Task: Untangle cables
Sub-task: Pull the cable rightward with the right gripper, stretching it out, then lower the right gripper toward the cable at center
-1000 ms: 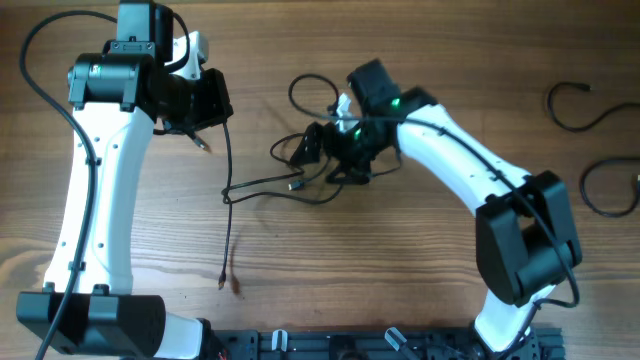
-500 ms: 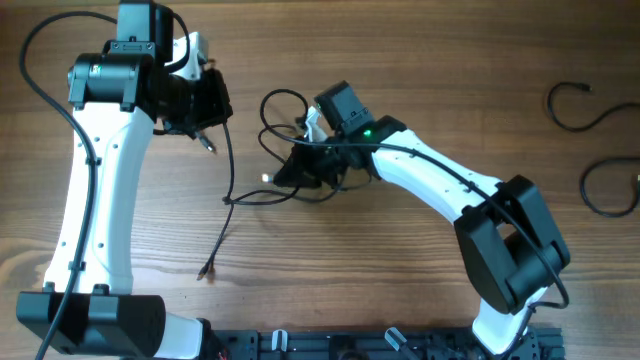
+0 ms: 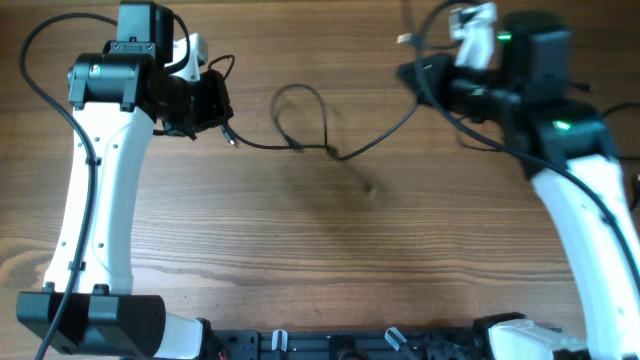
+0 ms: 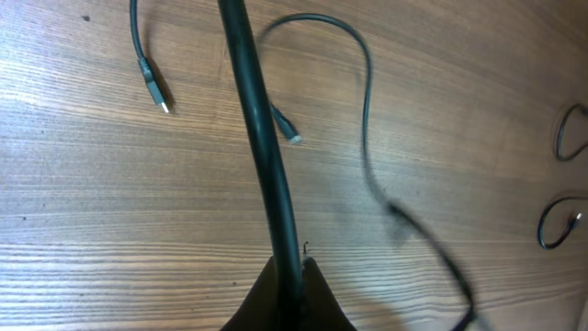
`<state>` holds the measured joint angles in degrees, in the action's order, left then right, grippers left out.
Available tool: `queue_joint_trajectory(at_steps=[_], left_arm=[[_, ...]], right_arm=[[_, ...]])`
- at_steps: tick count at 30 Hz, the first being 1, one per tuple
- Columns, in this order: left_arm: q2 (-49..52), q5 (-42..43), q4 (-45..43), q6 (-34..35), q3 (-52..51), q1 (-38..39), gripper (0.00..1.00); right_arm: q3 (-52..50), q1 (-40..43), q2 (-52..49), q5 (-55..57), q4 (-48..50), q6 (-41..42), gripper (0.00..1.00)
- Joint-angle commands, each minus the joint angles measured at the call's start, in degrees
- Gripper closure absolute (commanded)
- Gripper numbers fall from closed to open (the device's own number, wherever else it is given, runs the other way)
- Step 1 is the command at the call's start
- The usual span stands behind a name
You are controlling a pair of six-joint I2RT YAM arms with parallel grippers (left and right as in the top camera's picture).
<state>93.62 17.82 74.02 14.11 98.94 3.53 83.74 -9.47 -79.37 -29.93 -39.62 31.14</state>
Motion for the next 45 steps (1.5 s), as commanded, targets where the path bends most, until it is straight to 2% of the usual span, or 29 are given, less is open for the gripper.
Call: queue_joint_trajectory(at_steps=[1,5,6,10,12,17,18,19,20,22,26,30,36,39,42,45], left_arm=[[-1.0,-0.6,0.2,-0.1,0.3,-0.2,0.96],[-1.0,-0.6,0.3,-0.1,0.3,-0.2,0.96],[-1.0,-0.7,0.4,-0.1,0.3,-0.2,0.96],[-1.0,-1.0,0.0,0.2,0.3,-0.2,0.96],[-1.0,-1.0,-0.1,1.4,0.3,-0.2,0.96],[-1.0,-1.0,-0.1,1.9,0.3,-0.2,0.96],[-1.0,-0.9,-0.1,2.2,0.3,-0.1,0.96],[-1.0,-0.8,-0.1,3.1,0.3,0.0,0.96],[-1.0,-0.7,-0.1,3.2,0.3,0.1,0.96],[-1.0,-0.7,-0.8,3.9,0.3,1.1,0.96],[1.2,-0.8,-1.1,8.3,0.3,4.5,0.96],[7.9,-1.0,-3.6,9.4,0.3,6.4,0.96],[20.7,-1.0,-18.3,14.8,0.3,5.7,0.96],[26.1,-0.9,-22.0,16.4,0.3,5.7,0.96],[31.9,-0.9,-22.8,16.4,0.3,5.7,0.96],[33.3,-0.9,-22.6,16.4,0.3,5.7,0.96]], right_arm=[[2.3,7.3,4.3,12.1,-4.7,-2.8,0.96],[2.1,12.2,2.8,33.4,-17.8,-0.9,0.96],[2.0,12.6,1.7,34.6,-20.0,-1.0,0.96],[1.3,10.7,-7.5,23.1,-21.9,-6.4,0.96],[1.1,7.4,-14.2,22.9,-21.5,-7.2,0.96],[1.1,3.1,-22.9,18.8,-12.3,-10.2,0.96],[1.1,3.1,-23.4,17.5,-10.0,-10.1,0.83],[1.1,3.1,-23.4,16.7,-8.3,-10.1,0.21],[1.5,3.1,-23.4,15.3,-7.9,-10.2,0.08],[3.6,3.2,-23.0,6.5,-8.1,-12.6,0.01],[5.6,1.6,-19.5,-1.5,-12.2,-12.9,0.0],[5.1,-4.4,-19.3,1.7,-20.6,-13.3,0.01],[4.8,-12.4,-19.6,8.2,-23.2,-18.4,0.01],[4.8,-13.7,-19.6,8.3,-25.1,-25.9,0.02],[2.5,-15.7,-19.6,8.3,-26.9,-37.7,0.09],[-2.3,-17.2,-19.6,8.0,-25.6,-41.8,0.12]])
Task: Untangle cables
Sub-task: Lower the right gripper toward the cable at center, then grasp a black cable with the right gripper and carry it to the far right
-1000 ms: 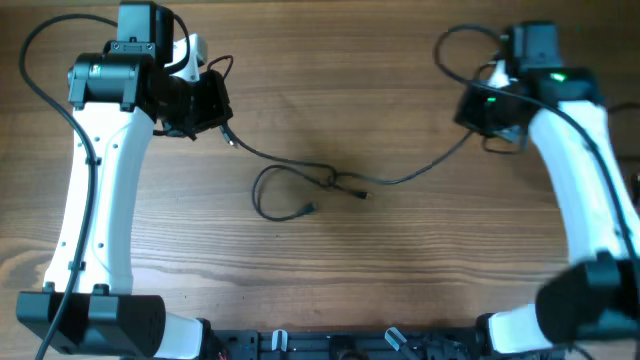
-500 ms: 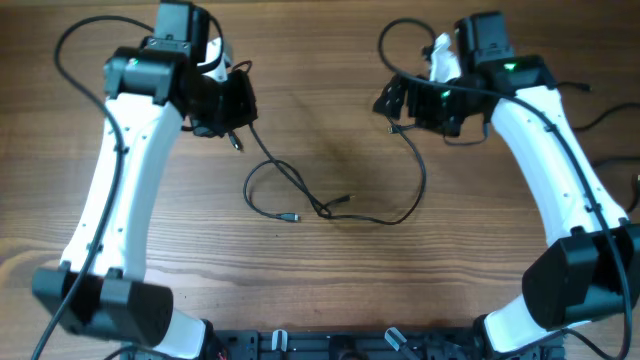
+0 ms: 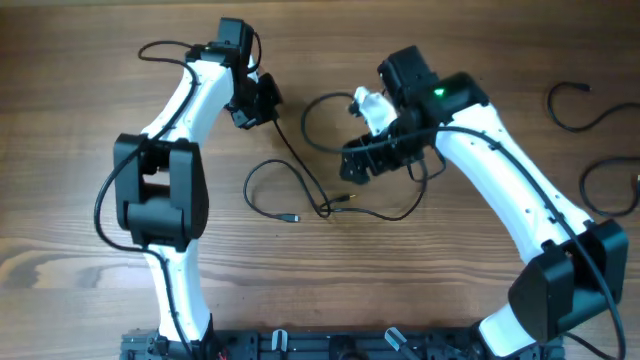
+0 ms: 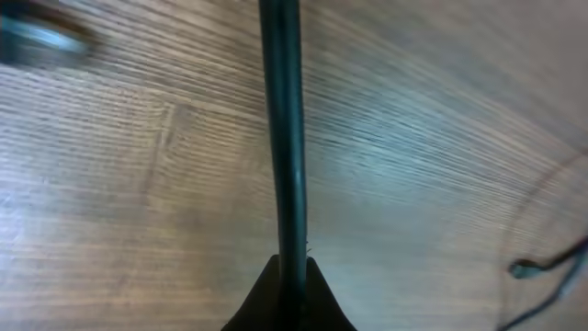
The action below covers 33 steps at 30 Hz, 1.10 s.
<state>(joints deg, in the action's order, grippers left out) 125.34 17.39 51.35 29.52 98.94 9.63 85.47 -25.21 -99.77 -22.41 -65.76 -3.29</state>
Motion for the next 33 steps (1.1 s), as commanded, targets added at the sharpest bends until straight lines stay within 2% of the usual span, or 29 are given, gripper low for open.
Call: queue_joint_trajectory(at_steps=[1,4,7,9,13,15,17,19,21,26,33], left_arm=[[1.6,-0.5,0.1,1.0,0.3,-0.4,0.96],[1.6,-0.5,0.1,0.9,0.3,-0.4,0.96],[1.6,-0.5,0.5,0.9,0.3,-0.4,0.96],[1.6,-0.5,0.7,0.9,0.3,-0.4,0.96],[1.6,-0.5,0.8,0.9,0.3,-0.4,0.96],[1.6,-0.5,0.8,0.9,0.3,-0.4,0.96],[1.6,-0.5,0.7,0.9,0.3,-0.4,0.96],[1.6,-0.5,0.7,0.9,0.3,-0.4,0.96],[1.6,-0.5,0.7,0.9,0.3,-0.4,0.96],[1.6,-0.5,0.8,0.9,0.3,-0.4,0.96],[1.6,-0.5,0.8,0.9,0.3,-0.4,0.96]], right_arm=[[-6.8,-2.3,0.7,-0.8,1.8,-9.4,0.15],[-10.7,-3.7,0.7,-2.5,3.5,-12.0,0.21],[-14.7,-4.1,0.7,-11.1,6.6,-16.0,0.25],[-15.4,-4.2,0.7,-13.4,8.4,-16.0,0.26],[-19.4,-4.2,0.6,-13.5,13.7,-13.4,0.36],[-20.7,-4.2,0.6,-13.5,15.6,-11.8,0.48],[-20.5,-4.2,0.6,-13.5,17.1,-8.1,0.77],[-19.5,-4.2,0.7,-13.8,18.8,-4.0,0.94],[-17.2,-4.2,0.7,-15.4,19.0,-1.0,0.96],[-10.5,-4.2,3.9,-28.2,18.6,-0.9,0.96],[-6.9,-3.4,13.6,-35.1,22.2,2.9,0.96]])
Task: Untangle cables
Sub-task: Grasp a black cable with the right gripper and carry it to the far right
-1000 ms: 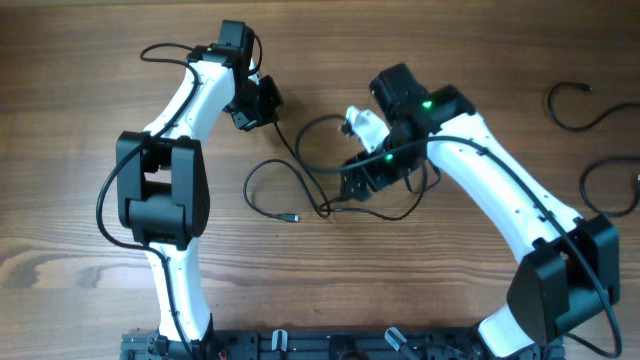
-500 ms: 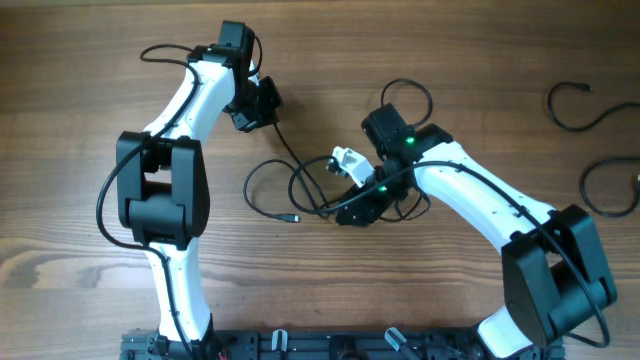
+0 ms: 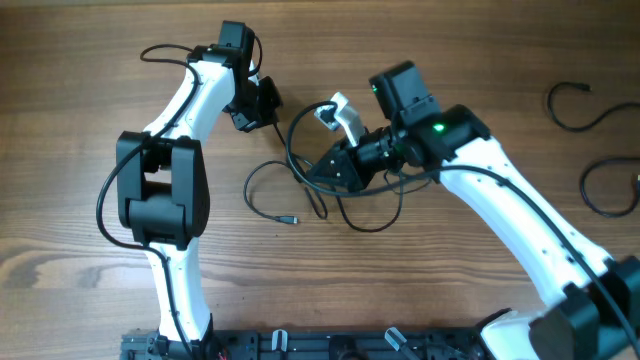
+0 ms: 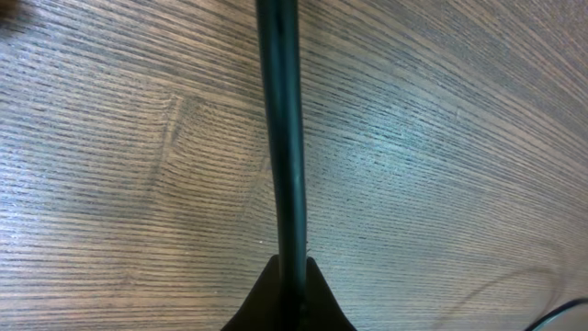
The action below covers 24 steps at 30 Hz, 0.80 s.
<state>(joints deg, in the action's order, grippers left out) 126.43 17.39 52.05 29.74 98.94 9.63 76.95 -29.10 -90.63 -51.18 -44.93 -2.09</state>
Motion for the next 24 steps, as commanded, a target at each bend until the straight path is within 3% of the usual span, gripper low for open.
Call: queue_joint_trajectory(at_steps=[1,5,9,10,13,17,24], left_arm=[[0.5,-0.5,0.1,0.5,0.3,-0.4,0.96],[0.5,-0.5,0.6,0.5,0.3,-0.4,0.96],[0.5,-0.5,0.7,0.5,0.3,-0.4,0.96],[0.5,-0.5,0.7,0.5,0.3,-0.4,0.96],[0.5,-0.6,0.9,-0.1,0.3,-0.4,0.96],[0.5,-0.8,1.3,-1.0,0.3,-0.4,0.96],[0.5,-0.8,1.5,-1.0,0.3,-0.4,0.96]], right_arm=[[1.6,1.3,6.0,-6.8,2.0,3.1,0.96],[1.6,10.4,13.8,-4.7,2.4,6.3,0.96],[1.6,19.1,17.0,20.1,-2.9,16.5,0.96],[1.3,19.8,16.5,34.4,-6.6,20.9,0.96],[1.2,19.8,13.7,46.5,-11.5,25.8,0.96],[2.9,23.0,10.2,42.8,-4.2,26.5,0.96],[33.2,42.6,5.9,41.0,-2.4,24.7,0.96]])
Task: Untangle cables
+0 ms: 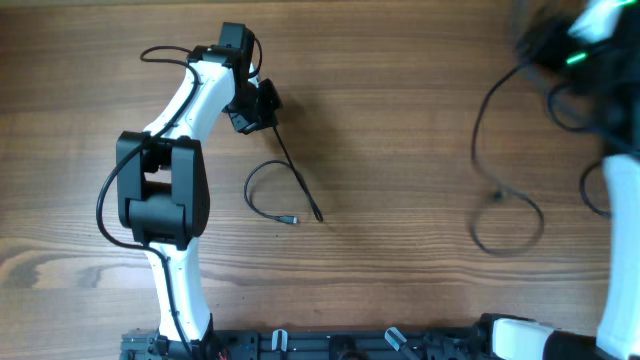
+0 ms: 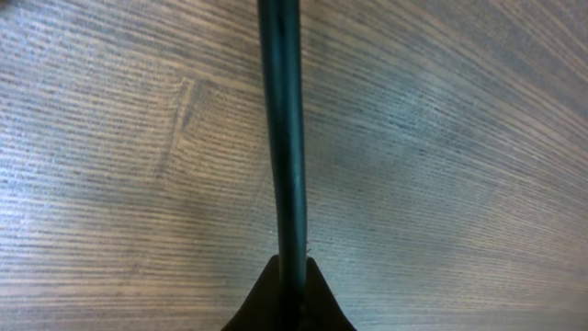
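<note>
My left gripper (image 1: 266,107) is shut on a thin black cable (image 1: 298,180). That cable runs down-right from the gripper, then loops back to a plug lying on the wood. In the left wrist view the same cable (image 2: 280,138) runs straight up from the closed fingertips of the left gripper (image 2: 292,268). My right gripper (image 1: 545,40) is a blur at the far top right. A second black cable (image 1: 474,140) trails from it down to a loop on the table. The two cables lie far apart.
Two more black cable loops (image 1: 588,200) lie near the right edge, partly behind my right arm (image 1: 620,200). The left arm (image 1: 165,190) stretches up the left side of the wooden table (image 1: 380,280). A black rail runs along the front edge.
My right gripper was at the table's middle on a bundle of cable loops. It is now at the far top right, and the second cable is there with it. The left gripper stayed put.
First the arms stood far apart with a cable and its loop between them. Then both grippers were near the middle over crossed cables. After that the right gripper was in the loops. Now one cable stays by the left gripper, the other lies at the right.
</note>
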`<state>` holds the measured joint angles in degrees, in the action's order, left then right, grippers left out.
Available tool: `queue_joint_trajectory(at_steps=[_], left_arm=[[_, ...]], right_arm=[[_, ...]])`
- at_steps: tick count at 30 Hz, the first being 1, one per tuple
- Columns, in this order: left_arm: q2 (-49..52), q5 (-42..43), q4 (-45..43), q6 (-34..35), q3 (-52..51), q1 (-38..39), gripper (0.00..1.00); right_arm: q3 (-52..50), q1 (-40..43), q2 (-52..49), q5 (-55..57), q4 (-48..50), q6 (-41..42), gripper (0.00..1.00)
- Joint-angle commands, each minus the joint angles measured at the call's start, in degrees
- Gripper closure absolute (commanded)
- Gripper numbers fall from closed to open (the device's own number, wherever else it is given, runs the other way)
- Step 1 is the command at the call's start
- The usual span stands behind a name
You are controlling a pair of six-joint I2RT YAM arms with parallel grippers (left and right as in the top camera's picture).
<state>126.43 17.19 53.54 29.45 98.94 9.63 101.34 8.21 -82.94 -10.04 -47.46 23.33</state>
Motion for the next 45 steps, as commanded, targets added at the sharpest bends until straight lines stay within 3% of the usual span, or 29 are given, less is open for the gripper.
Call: queue_joint_trajectory(at_steps=[1,7,12,17,21,24,28,29,30,31,33,36,39,45], left_arm=[[0.5,-0.6,0.0,-0.7,0.3,-0.4,0.96],[0.5,-0.6,0.0,-0.7,0.3,-0.4,0.96],[0.5,-0.6,0.0,-0.7,0.3,-0.4,0.96],[0.5,-0.6,0.0,-0.7,0.3,-0.4,0.96],[0.5,-0.6,0.0,-0.7,0.3,-0.3,0.96],[0.5,-0.6,0.0,-0.7,0.3,-0.3,0.96],[0.5,-0.6,0.0,-0.7,0.3,-0.3,0.96],[0.5,-0.6,0.0,-0.7,0.3,-0.3,0.96],[0.5,-0.6,0.0,-0.7,0.3,-0.3,0.96],[0.5,-0.6,0.1,-0.7,0.3,-0.3,0.96],[0.5,-0.6,0.1,-0.7,0.3,-0.3,0.96],[0.5,-0.6,0.1,-0.7,0.3,-0.3,0.96],[0.5,-0.6,0.1,-0.7,0.3,-0.3,0.96],[0.5,-0.6,0.1,-0.7,0.3,-0.3,0.96]], right_arm=[[10.4,7.1,-2.8,-0.1,0.5,-1.0,0.96],[11.1,15.1,-11.7,11.2,0.1,-1.2,0.96],[11.1,22.2,-20.5,21.0,-1.0,5.4,0.96],[12.9,28.6,-18.1,8.8,9.3,8.4,0.96],[15.8,29.3,-10.0,8.9,17.5,8.1,0.96],[15.2,29.3,-9.3,12.2,16.0,3.6,0.96],[13.3,29.2,-18.0,12.7,10.0,3.6,0.96],[13.3,29.2,-19.8,11.7,8.9,3.6,0.91],[13.3,29.2,-22.1,10.6,7.4,3.6,0.77],[13.3,29.1,-25.0,10.3,5.9,3.6,0.34],[13.3,28.9,-29.1,10.4,2.6,3.6,0.13],[13.3,28.9,-32.0,10.3,-0.2,1.6,0.0],[13.4,28.7,-31.4,8.3,-0.6,0.3,0.0],[13.4,28.0,-26.2,-14.1,-2.9,-7.1,0.0]])
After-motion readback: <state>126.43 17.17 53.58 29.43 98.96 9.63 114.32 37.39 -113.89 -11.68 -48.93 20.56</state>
